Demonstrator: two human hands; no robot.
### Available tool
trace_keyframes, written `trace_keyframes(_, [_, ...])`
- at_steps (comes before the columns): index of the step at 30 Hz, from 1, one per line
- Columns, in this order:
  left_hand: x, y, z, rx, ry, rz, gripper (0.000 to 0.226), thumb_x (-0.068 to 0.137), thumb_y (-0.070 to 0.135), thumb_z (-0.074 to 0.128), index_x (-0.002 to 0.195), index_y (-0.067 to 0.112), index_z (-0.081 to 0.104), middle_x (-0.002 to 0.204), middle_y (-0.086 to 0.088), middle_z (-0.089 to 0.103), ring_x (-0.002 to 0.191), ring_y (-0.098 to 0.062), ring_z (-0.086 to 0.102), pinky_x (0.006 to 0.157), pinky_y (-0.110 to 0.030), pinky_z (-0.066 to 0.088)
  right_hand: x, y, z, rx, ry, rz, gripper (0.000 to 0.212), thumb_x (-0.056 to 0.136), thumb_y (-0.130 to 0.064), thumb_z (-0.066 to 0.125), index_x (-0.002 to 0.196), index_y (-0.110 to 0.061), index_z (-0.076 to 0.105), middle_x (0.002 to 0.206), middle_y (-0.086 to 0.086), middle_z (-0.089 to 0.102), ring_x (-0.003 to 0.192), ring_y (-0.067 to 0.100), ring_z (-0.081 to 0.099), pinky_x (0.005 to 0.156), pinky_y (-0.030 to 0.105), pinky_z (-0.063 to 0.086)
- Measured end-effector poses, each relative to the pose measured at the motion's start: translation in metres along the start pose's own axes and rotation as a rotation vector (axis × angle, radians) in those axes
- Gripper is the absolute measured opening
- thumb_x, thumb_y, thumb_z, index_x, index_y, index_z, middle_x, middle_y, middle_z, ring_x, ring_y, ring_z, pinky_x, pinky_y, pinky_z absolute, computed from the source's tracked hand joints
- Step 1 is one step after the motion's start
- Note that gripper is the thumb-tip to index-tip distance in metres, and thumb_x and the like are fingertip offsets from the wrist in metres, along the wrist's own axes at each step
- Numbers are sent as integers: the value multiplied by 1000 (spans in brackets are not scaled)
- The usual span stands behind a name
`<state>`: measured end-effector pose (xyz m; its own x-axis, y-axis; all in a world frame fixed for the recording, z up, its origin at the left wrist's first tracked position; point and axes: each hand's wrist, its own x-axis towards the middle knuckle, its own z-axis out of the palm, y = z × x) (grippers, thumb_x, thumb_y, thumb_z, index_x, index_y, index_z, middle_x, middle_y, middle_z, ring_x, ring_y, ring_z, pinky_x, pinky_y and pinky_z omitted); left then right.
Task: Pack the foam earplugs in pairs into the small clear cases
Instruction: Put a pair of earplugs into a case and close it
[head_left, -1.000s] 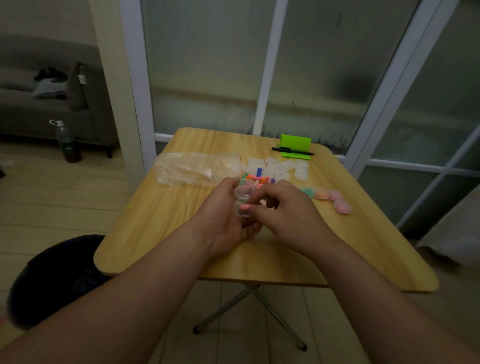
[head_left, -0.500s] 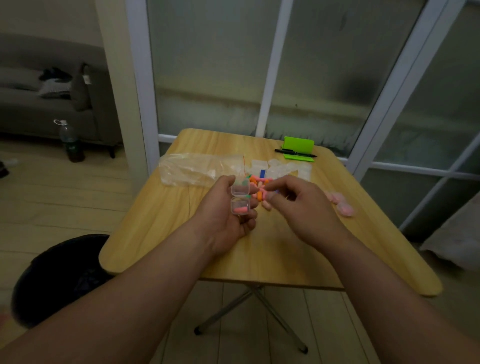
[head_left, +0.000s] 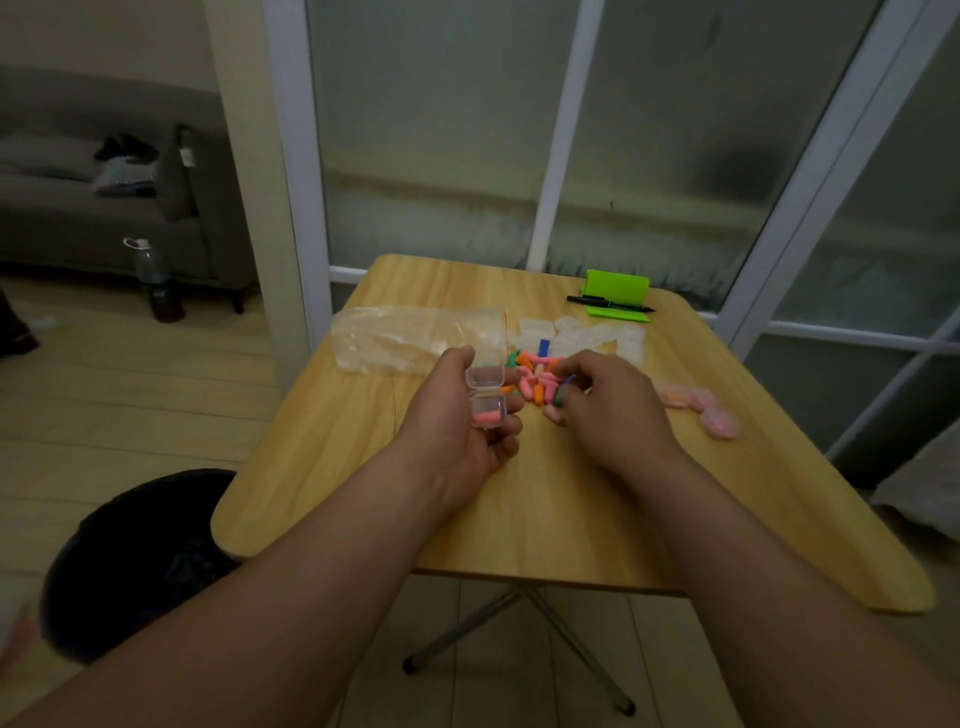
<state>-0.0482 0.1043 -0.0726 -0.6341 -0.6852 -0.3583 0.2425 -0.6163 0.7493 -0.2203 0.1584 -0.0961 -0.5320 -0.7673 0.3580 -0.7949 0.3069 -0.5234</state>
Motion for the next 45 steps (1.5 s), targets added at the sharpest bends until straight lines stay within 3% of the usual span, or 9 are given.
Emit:
trace_keyframes(8, [5,4,-4,0,-7,-1,51,107,50,35,109,12,69,69,-3,61,58,-13,44,56,-28,38,7,1,8,-168,-37,5,22,96,-32,71,116,-28,79,114,1,70,97,18,64,77,35,52])
trace_keyframes(12, [7,4,-3,-1,-2,-3,51,107,50,36,110,11,68,70,-4,62,57,-14,47,55,-27,39,7,-1,7,-108,-27,37,15,91,-29,78,106,-27,79,111,1,67,96,18,64,82,37,54])
trace_keyframes(16, [7,4,-2,-3,8,-4,50,106,50,37,111,10,69,71,-5,63,56,-15,48,56,-27,39,4,-5,5,-72,-36,24,17,84,-20,83,95,-27,71,104,-1,62,94,18,60,75,34,46])
trace_keyframes(22, [4,3,-2,-10,2,7,51,108,48,36,108,10,69,63,-3,65,58,-14,46,58,-28,38,1,-7,3,-14,-37,11,22,80,-14,82,82,-26,64,90,-10,67,89,15,62,72,35,50])
trace_keyframes(28, [4,2,-4,4,-6,-2,51,107,50,37,111,11,69,66,-3,67,60,-14,45,58,-29,39,2,-3,-3,57,-4,-38,16,92,-22,75,106,-30,72,96,-11,65,87,5,60,67,23,42])
trace_keyframes(32, [8,1,-4,34,-11,-14,52,105,52,39,115,11,70,75,-4,64,59,-14,48,56,-28,43,-2,-7,-20,104,24,-63,4,96,-27,74,98,-30,74,91,-10,68,84,6,60,67,25,42])
trace_keyframes(37, [5,-5,3,77,-86,-19,48,106,51,37,113,14,68,76,-5,59,59,-15,47,58,-29,41,-22,-21,-42,224,39,-90,5,96,-27,76,94,-29,71,85,-9,70,81,7,64,72,33,57])
trace_keyframes(41, [4,-13,8,90,-164,-19,44,104,50,40,113,18,68,81,-5,56,61,-14,46,57,-29,39,-39,-36,-45,261,17,-120,7,94,-28,78,93,-28,70,83,-12,70,79,1,65,67,18,51])
trace_keyframes(45, [3,-20,13,91,-209,-9,38,101,44,42,118,22,67,86,-2,59,61,-12,47,61,-30,40,-52,-40,-41,203,-52,-164,9,92,-31,79,88,-30,71,87,-12,65,80,3,59,67,21,42])
